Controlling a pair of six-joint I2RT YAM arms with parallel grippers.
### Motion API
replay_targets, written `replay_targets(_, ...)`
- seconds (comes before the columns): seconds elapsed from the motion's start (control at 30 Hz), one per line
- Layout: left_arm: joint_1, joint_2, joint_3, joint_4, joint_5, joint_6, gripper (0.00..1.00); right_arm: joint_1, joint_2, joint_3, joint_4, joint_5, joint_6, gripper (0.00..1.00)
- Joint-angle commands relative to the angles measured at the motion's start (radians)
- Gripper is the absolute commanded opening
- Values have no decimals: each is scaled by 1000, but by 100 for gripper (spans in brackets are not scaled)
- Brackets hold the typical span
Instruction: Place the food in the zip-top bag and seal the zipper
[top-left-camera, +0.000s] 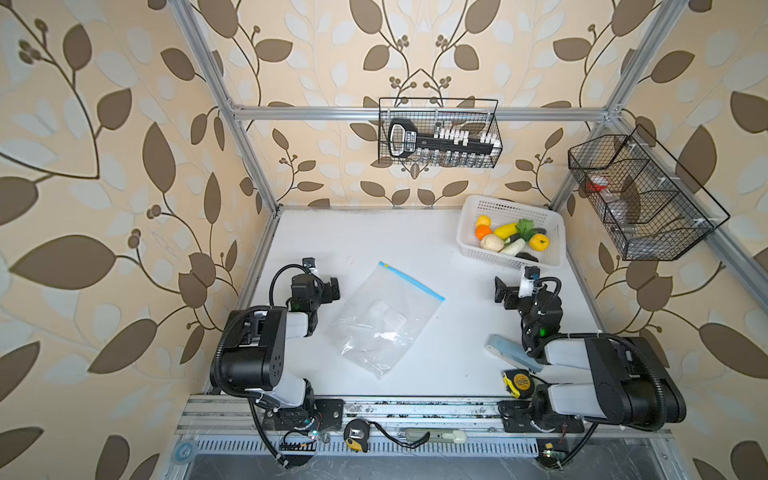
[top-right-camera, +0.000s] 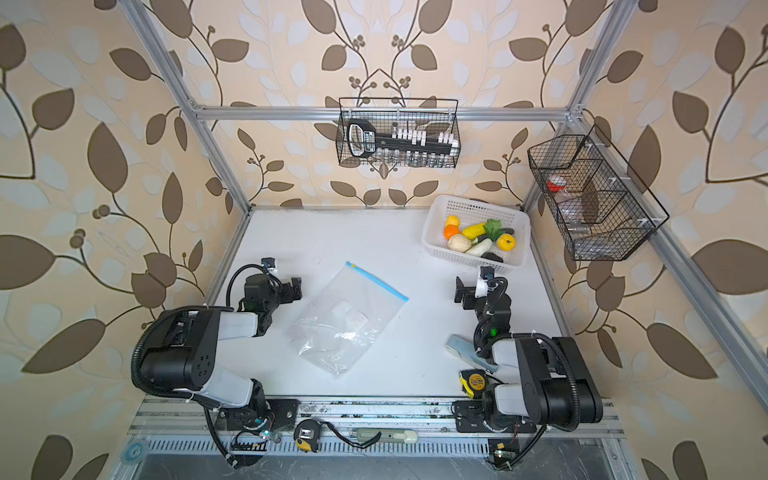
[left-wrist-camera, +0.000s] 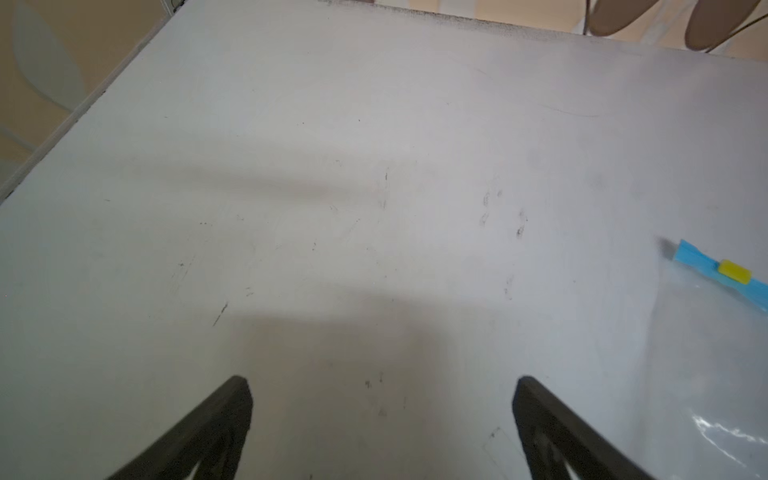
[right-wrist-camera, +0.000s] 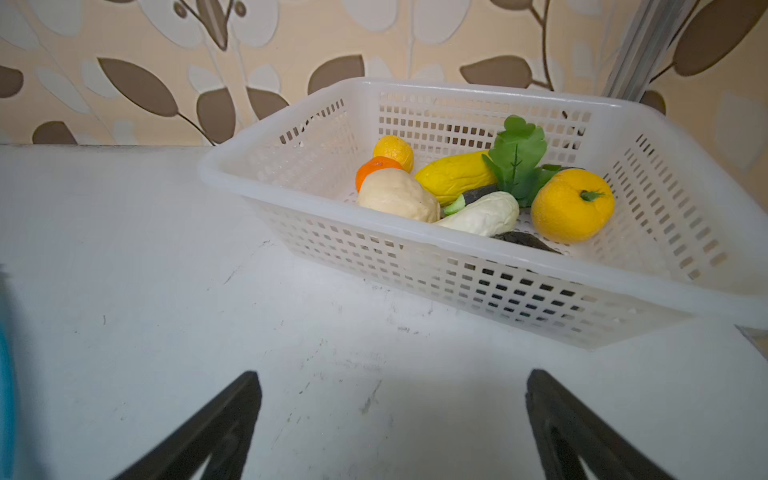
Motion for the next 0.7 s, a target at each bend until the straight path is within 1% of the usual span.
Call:
replay_targets(0.0,11,-26,3,41,-14,-6,99,-14,3,17,14,-34,-1,100)
replay_targets(0.67,12,-28,3,41,-14,-7,99,-17,-10,-8,51,-40,-1,100)
